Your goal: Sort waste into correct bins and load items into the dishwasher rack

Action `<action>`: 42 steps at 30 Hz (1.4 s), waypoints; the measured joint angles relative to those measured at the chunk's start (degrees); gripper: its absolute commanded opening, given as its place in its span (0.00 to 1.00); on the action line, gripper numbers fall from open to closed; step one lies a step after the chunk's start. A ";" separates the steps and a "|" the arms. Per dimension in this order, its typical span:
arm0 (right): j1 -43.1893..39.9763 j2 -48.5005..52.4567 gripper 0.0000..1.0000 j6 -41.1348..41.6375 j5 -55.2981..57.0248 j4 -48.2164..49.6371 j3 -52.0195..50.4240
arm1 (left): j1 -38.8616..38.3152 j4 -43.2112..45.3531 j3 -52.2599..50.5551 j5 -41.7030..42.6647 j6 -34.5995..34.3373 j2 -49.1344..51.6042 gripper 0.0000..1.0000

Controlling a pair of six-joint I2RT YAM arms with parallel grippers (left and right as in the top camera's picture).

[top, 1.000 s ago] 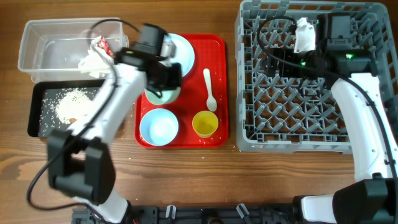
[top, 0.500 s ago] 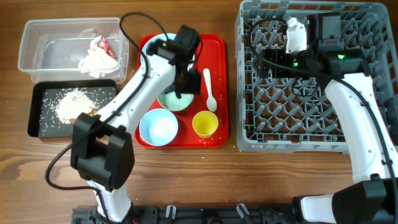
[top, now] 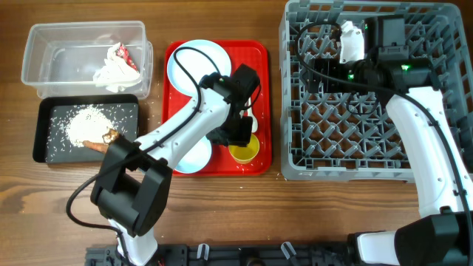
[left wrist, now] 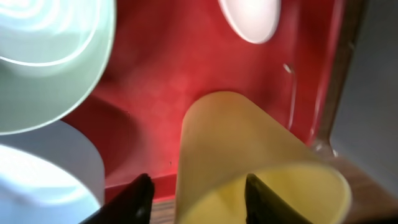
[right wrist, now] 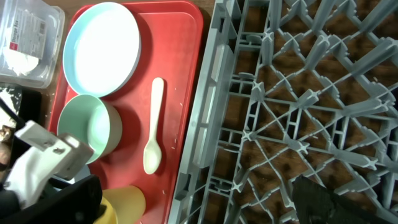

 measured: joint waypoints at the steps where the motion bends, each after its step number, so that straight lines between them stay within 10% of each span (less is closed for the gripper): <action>1: 0.00 0.00 1.00 0.00 0.00 0.00 0.00 | 0.00 0.70 -0.72 0.02 -0.46 0.00 0.04; 8: 0.00 0.00 1.00 -2.97 -6.14 0.02 0.00 | 3.08 1.42 0.07 6.56 -1.79 0.00 0.04; 23: 0.02 6.38 1.00 -11.47 -52.74 16.50 0.00 | 29.59 13.86 2.86 74.10 5.90 -3.43 0.04; 42: 10.78 8.04 0.72 -3.21 -54.77 28.57 0.00 | 25.68 14.62 2.89 78.03 5.97 -3.45 0.04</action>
